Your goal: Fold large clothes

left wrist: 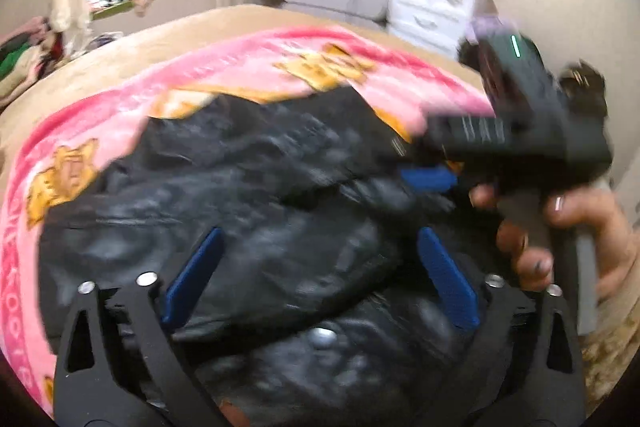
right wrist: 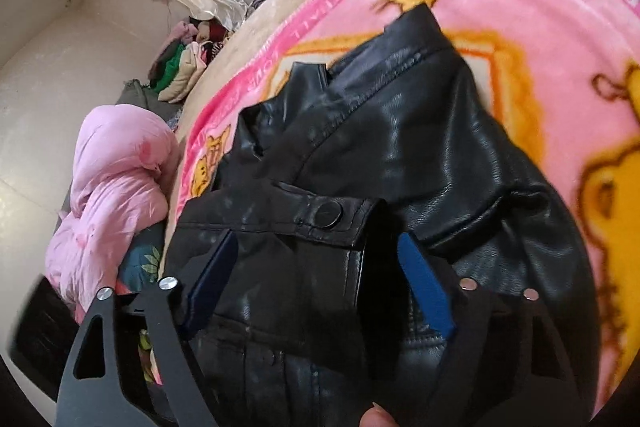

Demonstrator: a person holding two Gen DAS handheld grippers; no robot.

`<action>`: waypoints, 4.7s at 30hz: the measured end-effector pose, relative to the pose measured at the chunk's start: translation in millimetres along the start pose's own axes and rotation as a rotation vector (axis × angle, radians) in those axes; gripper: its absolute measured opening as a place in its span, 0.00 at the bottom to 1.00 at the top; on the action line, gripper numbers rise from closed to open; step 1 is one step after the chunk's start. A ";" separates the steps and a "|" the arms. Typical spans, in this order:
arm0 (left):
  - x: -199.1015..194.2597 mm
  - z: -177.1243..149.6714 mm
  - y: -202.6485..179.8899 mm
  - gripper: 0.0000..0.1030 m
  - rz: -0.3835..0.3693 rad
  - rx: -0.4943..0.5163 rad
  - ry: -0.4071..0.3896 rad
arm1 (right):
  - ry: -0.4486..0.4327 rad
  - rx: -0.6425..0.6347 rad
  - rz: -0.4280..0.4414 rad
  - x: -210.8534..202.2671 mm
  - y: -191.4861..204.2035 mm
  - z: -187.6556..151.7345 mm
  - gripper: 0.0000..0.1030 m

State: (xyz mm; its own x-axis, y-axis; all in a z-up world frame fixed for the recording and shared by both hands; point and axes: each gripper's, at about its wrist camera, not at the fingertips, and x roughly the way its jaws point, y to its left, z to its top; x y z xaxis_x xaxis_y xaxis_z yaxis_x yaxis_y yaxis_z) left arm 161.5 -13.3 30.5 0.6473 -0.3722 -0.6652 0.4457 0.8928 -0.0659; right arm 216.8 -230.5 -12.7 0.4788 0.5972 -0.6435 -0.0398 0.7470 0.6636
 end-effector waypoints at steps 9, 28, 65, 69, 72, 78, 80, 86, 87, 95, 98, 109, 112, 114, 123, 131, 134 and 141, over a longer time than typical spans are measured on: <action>-54.8 -6.9 157.6 0.91 0.298 -0.513 -0.101 | -0.063 -0.201 -0.016 8.7 39.5 4.0 0.17; 22.1 -39.6 172.5 0.05 0.165 -0.642 0.087 | -0.225 -0.668 -0.220 -32.4 118.3 37.8 0.13; 10.8 -18.7 145.1 0.22 0.178 -0.507 -0.003 | -0.124 -0.651 -0.333 17.8 96.4 31.3 0.35; 39.2 -39.2 157.6 0.22 0.174 -0.580 0.115 | -0.069 -0.692 -0.339 48.9 110.1 26.1 0.36; 39.5 -37.8 155.7 0.21 0.188 -0.558 0.121 | -0.054 -0.700 -0.374 66.4 111.4 25.5 0.36; 40.2 -38.4 154.2 0.21 0.196 -0.541 0.124 | 0.045 -0.589 -0.489 100.8 68.9 39.8 0.36; 40.5 -39.1 155.1 0.21 0.183 -0.550 0.124 | 0.090 -0.523 -0.447 111.6 47.2 43.2 0.36; 40.1 -38.9 155.1 0.21 0.178 -0.556 0.127 | 0.081 -0.513 -0.408 107.9 43.4 41.2 0.37; 38.4 -37.7 155.1 0.21 0.179 -0.558 0.129 | 0.078 -0.514 -0.402 104.5 45.5 39.5 0.38; 11.9 -27.5 150.0 0.36 0.166 -0.557 0.086 | -0.027 -0.507 -0.279 48.4 64.3 20.1 0.50; 1.2 -23.0 146.2 0.38 0.165 -0.546 0.063 | -0.041 -0.517 -0.260 35.8 69.1 12.5 0.59; -4.2 -27.4 130.2 0.45 0.170 -0.496 0.098 | -0.069 -0.594 -0.275 22.8 86.6 -14.7 0.61; -0.6 -33.6 121.9 0.45 0.164 -0.469 0.127 | -0.070 -0.615 -0.282 23.9 89.3 -19.9 0.61; 3.9 -38.4 113.8 0.45 0.175 -0.432 0.149 | -0.073 -0.623 -0.287 24.5 90.5 -22.9 0.61; 19.1 -57.8 96.0 0.47 0.242 -0.309 0.209 | -0.055 -0.665 -0.305 35.4 96.0 -26.6 0.65; 13.6 -59.4 103.8 0.47 0.182 -0.370 0.200 | 0.087 -0.531 -0.367 71.6 48.0 -27.8 0.63; 14.0 -57.7 101.9 0.47 0.188 -0.360 0.203 | 0.075 -0.514 -0.352 68.9 48.3 -27.0 0.64; 7.2 -55.2 108.2 0.48 0.160 -0.397 0.196 | -0.006 -0.527 -0.289 39.1 65.8 -32.5 0.70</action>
State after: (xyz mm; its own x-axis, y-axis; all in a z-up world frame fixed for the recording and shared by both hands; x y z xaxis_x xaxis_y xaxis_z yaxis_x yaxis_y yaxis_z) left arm 180.2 94.6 -22.5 0.5429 -0.2008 -0.8154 0.0539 0.9773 -0.2048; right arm 204.5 -148.5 -6.5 0.5396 0.3474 -0.7669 -0.3358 0.9241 0.1824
